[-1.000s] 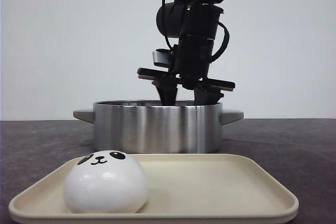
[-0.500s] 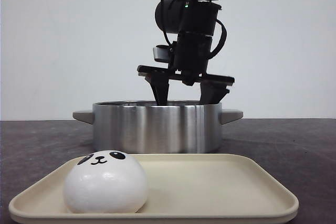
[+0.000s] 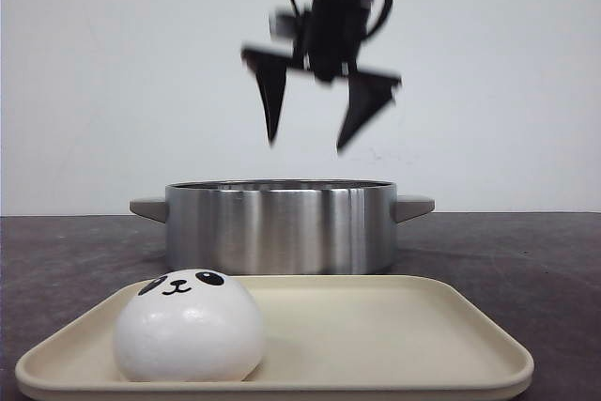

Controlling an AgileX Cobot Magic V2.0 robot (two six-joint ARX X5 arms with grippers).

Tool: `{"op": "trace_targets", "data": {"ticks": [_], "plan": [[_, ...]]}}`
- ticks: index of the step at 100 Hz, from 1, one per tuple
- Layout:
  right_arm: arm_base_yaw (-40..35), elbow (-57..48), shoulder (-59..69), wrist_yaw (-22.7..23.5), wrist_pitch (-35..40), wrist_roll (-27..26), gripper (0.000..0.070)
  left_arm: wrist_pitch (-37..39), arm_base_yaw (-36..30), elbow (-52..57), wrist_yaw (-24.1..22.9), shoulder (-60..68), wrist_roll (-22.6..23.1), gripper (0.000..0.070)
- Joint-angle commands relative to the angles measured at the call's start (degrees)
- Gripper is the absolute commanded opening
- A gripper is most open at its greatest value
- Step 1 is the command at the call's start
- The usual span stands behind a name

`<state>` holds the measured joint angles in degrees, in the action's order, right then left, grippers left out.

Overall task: Steam buns
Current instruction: 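Raise the right gripper out of the pot and away, then reach the left gripper down and grasp the last bun on the tray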

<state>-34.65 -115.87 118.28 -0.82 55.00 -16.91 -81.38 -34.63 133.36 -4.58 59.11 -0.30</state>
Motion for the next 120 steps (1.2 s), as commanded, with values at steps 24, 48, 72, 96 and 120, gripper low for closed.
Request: {"op": "trace_targets", "data": {"ticks": [24,48,72,96,120], "plan": [[-6.1,-3.7,-18.3,-12.8,-3.6,7.4,0.0212,-2.3,-0.4,-10.5,2.4,0.5,-10.5,0.0230],[-10.8,-1.6,-32.3,-18.3,-0.3,11.8,0.0001,-2.3,-0.4,-28.4,6.6,-1.2,-14.3,0.0236],[-11.8,3.4,-47.1,-19.2,7.4,11.8,0.0001,-0.1,-0.4,-47.4,9.0,-3.5,-18.5,0.0447],[-11.8,11.5,-62.0,-20.3,7.6,11.8,0.0000,14.5,-2.3,-62.9,21.9,-3.1,-28.2,0.0447],[-11.8,17.3,-71.2,-22.2,8.1,11.8,0.0001,20.2,-9.6,-69.7,17.2,3.7,-32.8,0.0689]]}}
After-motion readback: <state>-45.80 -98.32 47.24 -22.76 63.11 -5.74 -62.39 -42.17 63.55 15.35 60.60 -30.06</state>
